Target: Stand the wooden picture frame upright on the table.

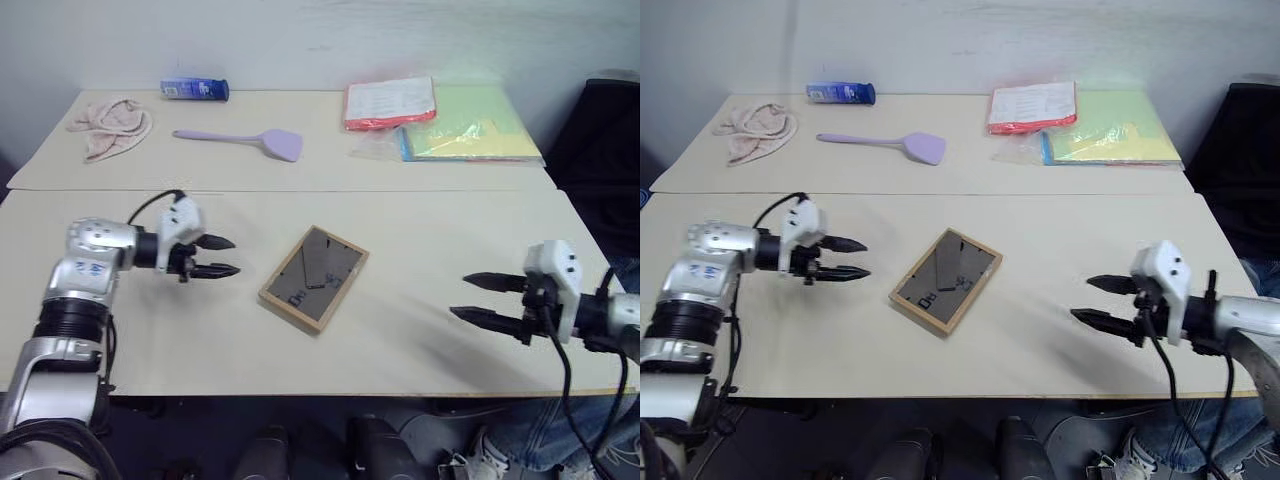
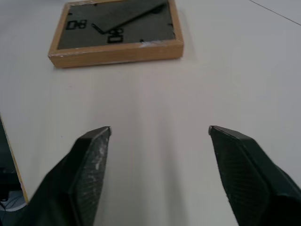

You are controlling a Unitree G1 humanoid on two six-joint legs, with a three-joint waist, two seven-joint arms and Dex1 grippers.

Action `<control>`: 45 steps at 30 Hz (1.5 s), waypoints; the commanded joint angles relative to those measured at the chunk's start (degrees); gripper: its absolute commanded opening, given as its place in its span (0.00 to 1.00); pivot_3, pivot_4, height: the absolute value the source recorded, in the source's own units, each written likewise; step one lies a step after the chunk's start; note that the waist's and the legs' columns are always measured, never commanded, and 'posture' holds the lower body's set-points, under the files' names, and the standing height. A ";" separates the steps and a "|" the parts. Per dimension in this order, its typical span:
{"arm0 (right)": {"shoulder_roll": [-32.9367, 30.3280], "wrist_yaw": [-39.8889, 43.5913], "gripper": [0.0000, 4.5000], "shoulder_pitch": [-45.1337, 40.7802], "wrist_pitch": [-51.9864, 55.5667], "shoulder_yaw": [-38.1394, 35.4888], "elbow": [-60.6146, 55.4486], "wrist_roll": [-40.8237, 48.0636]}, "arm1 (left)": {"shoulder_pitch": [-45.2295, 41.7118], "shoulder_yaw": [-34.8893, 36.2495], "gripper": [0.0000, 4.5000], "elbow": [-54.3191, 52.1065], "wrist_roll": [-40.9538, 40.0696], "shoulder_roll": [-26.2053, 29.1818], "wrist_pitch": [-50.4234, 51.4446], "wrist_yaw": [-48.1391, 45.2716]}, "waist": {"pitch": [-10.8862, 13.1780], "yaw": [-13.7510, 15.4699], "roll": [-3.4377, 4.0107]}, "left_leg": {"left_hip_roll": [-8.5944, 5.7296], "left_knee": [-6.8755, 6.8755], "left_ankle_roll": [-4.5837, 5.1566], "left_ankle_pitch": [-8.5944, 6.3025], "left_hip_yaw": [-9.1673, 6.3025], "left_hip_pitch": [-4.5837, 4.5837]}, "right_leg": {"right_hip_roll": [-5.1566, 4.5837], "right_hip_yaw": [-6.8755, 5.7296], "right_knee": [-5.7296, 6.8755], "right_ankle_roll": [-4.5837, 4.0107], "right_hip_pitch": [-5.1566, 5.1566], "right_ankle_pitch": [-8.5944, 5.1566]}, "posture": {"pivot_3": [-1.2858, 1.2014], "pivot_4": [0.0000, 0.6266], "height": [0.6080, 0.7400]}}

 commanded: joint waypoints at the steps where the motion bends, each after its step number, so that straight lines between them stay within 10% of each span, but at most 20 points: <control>1: 1.83 0.26 0.42 -6.16 -2.16 6.85 1.73 -3.83 | -1.95 -1.97 0.34 -0.96 1.15 -2.79 -1.38 0.16 | 0.00 -0.04 -0.01 | 0.00 0.00 0.00 0.00 0.00 -0.01 | 0.00 0.00 0.00 0.00 0.00 0.00 | 0.52 0.24 1.00; 7: 4.57 3.11 0.02 -12.58 -7.08 15.20 7.06 -9.61 | 1.98 -4.92 0.00 -4.71 0.86 -4.37 -2.26 -3.87 | 0.01 -0.16 -0.01 | 0.01 -0.01 -0.16 0.08 0.02 -0.06 | 0.03 0.01 0.04 0.00 -0.09 0.00 | 0.52 0.24 1.00; 20: 12.34 -1.74 0.02 -19.68 -14.95 25.25 17.00 -25.35 | 9.49 -2.36 0.00 -24.40 -8.71 -4.56 33.05 2.03 | 0.01 -0.08 0.00 | -0.01 0.05 -0.25 0.13 -0.03 -0.10 | -0.01 -0.04 0.21 0.00 -0.07 0.00 | 0.52 0.24 1.00; 25: 11.62 0.79 0.00 -18.50 -18.12 27.09 12.94 -27.62 | 5.98 -1.64 0.26 -22.52 -19.24 -0.48 62.67 -1.08 | 0.02 -0.71 0.01 | 0.01 0.02 -0.17 0.08 -0.04 -0.09 | 0.06 -0.05 0.28 0.00 -0.09 0.00 | 0.52 0.24 1.00; 36: 12.74 0.81 0.00 -16.84 -23.97 33.01 10.79 -36.57 | 2.28 -7.97 1.00 -18.51 -20.46 -5.08 71.16 4.92 | -0.02 -0.13 0.00 | -0.03 0.05 -0.37 0.18 -0.07 0.02 | 0.01 -0.06 0.19 0.00 0.03 0.00 | 0.52 0.24 1.00; 45: 14.68 0.46 0.00 -16.70 -24.33 33.11 11.30 -38.66 | -1.65 -9.37 1.00 -14.02 -21.52 -14.36 74.57 8.82 | -0.19 0.24 -0.01 | -0.08 0.05 -0.39 0.18 -0.10 0.32 | -0.03 -0.08 0.02 0.00 0.34 0.00 | 0.52 0.24 1.00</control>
